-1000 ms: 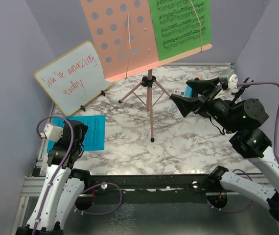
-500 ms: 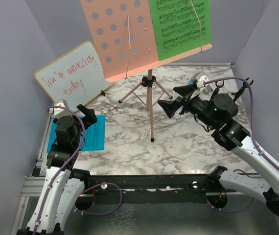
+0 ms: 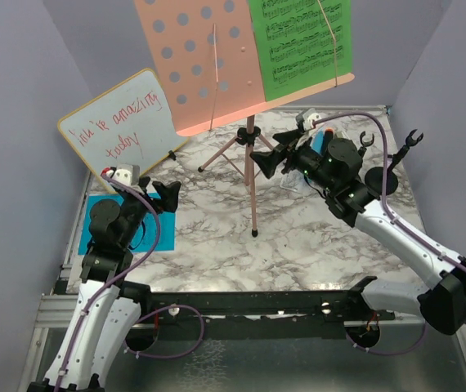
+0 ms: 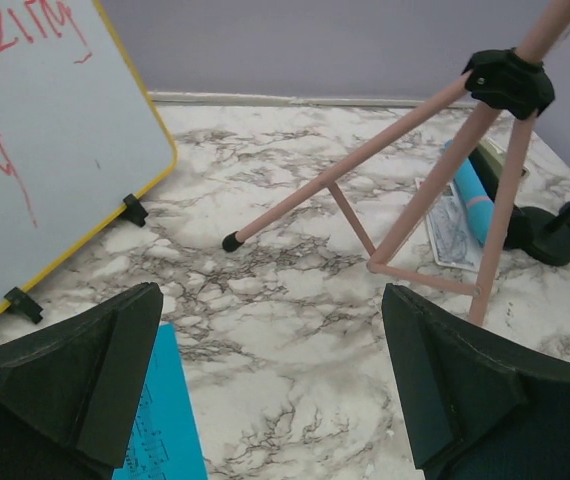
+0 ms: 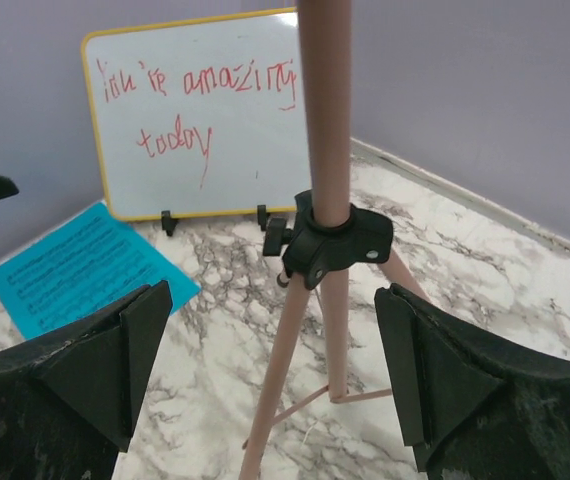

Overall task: Pack up the instrument practice props
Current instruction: Adjust the music stand at the center of the board.

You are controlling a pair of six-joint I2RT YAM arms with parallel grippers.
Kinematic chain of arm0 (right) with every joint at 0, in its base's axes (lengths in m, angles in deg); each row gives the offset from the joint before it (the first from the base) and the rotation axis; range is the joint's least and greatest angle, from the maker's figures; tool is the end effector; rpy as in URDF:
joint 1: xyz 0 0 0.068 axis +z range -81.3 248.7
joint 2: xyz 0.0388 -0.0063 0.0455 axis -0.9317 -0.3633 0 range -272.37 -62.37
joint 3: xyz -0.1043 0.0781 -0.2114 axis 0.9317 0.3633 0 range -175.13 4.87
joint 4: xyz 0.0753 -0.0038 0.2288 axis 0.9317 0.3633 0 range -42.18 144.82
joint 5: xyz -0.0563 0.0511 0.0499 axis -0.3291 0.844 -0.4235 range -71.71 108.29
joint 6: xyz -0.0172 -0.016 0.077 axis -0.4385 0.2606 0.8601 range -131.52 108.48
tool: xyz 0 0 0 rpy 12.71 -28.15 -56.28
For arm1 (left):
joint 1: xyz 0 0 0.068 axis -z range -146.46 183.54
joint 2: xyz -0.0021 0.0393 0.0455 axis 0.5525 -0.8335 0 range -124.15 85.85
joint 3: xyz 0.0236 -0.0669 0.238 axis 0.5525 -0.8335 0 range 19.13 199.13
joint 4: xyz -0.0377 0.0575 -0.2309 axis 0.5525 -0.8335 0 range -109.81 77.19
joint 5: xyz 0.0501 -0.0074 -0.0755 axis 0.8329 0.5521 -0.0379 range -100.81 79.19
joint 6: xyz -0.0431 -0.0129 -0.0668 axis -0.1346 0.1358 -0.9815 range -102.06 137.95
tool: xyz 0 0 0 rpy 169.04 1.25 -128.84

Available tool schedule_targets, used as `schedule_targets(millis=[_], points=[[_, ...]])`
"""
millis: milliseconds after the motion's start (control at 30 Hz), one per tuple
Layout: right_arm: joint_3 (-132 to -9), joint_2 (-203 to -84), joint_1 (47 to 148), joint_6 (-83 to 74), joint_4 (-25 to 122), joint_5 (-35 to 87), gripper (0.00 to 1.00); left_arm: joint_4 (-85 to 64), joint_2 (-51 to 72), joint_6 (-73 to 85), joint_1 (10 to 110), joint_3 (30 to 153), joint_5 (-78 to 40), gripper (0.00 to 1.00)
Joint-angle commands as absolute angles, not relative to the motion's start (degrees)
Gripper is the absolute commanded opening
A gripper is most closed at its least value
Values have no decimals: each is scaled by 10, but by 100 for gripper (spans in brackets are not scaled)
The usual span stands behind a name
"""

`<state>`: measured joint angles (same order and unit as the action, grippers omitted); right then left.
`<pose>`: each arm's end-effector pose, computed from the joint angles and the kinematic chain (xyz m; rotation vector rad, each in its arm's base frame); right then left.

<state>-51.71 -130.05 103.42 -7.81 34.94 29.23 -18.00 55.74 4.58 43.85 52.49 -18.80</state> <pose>0.2407 0.1828 0.3547 -0.5700 1.4734 0.6759 0.1710 -0.0409 0.3009 0.0659 1.6199 -0.4313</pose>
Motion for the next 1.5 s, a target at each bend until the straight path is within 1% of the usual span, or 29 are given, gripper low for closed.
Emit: schedule_targets(millis=[0,167,400,633,733,833,1067,1100,1200,1267,1333,1467], points=[[-505,-1343,995,-39,206,372,90,-142,577,84,462,515,-229,99],[-521,-1403,975,-38,115,409,87,-151,596,96,483,513,-235,99],[-575,-1501,963,-21,50,461,81,-152,607,100,492,512,-238,99],[-614,-1552,963,-21,44,496,77,-149,607,101,495,510,-250,99],[-631,-1567,963,-30,50,500,74,-148,608,102,495,511,-259,99],[-646,-1581,962,-38,66,505,64,-143,612,102,495,510,-272,99],[-659,-1569,963,-43,118,513,25,-144,618,102,496,509,-274,99],[-656,-1561,965,-42,122,503,17,-144,619,102,496,509,-276,99],[-649,-1537,981,-63,151,441,5,-142,621,102,499,509,-278,99],[-651,-1524,1002,-91,179,377,1,-143,623,102,502,509,-278,99],[-648,-1515,1022,-105,193,290,0,-143,625,102,504,509,-275,99],[-639,-1502,1051,-111,201,165,0,-147,629,102,507,509,-268,99]])
